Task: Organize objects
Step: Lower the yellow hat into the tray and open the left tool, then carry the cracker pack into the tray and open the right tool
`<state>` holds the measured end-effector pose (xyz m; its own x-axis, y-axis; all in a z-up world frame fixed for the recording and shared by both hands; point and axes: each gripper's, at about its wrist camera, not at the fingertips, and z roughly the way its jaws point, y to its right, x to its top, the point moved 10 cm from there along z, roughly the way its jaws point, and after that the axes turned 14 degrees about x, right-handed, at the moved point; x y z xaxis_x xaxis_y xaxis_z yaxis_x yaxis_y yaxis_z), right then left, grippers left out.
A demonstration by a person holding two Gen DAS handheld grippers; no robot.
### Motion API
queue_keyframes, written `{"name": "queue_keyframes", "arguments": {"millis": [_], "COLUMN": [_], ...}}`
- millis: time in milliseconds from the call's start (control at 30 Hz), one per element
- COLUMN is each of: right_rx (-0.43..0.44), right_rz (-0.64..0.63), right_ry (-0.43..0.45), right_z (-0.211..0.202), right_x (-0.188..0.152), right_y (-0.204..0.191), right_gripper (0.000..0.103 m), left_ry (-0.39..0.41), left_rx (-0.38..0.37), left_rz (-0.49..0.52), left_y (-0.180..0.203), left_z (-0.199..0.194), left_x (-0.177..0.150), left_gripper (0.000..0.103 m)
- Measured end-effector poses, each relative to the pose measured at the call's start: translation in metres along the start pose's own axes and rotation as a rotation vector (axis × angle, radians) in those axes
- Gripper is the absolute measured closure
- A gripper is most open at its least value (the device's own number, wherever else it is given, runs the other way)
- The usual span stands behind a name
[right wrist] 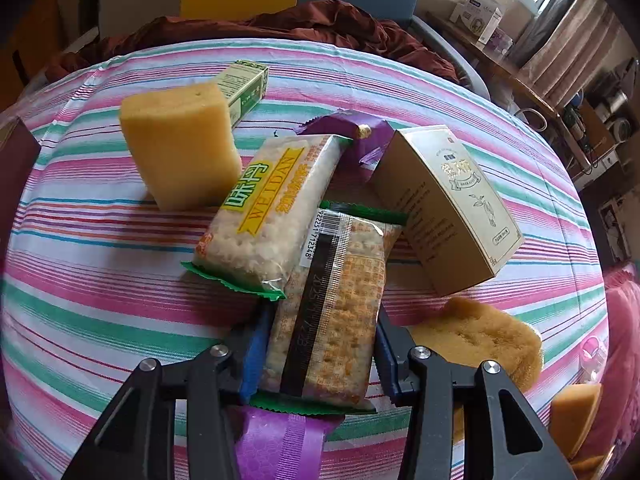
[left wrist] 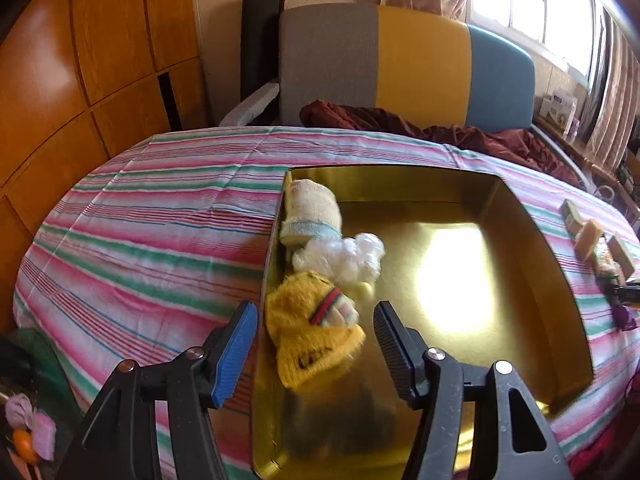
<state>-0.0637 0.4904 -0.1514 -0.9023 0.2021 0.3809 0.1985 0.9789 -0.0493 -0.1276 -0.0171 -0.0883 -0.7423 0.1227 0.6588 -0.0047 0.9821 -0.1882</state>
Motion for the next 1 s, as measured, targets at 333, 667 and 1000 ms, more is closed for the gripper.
{"name": "queue_keyframes", "arguments": {"millis": [333, 667, 1000], "right_rx": [0.285, 0.503, 0.739], "right_rz": [0.115, -0.019, -0.293], "right_ry": [-0.001, 0.123, 0.076], "right_z": [-0.033, -0.099, -0.103], "right_x": [-0.019, -0.017, -0.024], "right_y": [-0.032, -0.129, -0.333], "right_gripper": [0.057, 0.057, 0.057], "left_ry": [0.001, 0.012, 0.018], "left_rx": [-0.123, -0.113, -0.024], "left_rz": [0.001, -0.038, -0.127], "left_y": [0.026, -0.003, -0.072], "left_z": [-0.026, -0.033, -0.035], "left_x": [-0.016, -0.017, -0.016], "left_gripper": [0.043, 0.043, 0.043]}}
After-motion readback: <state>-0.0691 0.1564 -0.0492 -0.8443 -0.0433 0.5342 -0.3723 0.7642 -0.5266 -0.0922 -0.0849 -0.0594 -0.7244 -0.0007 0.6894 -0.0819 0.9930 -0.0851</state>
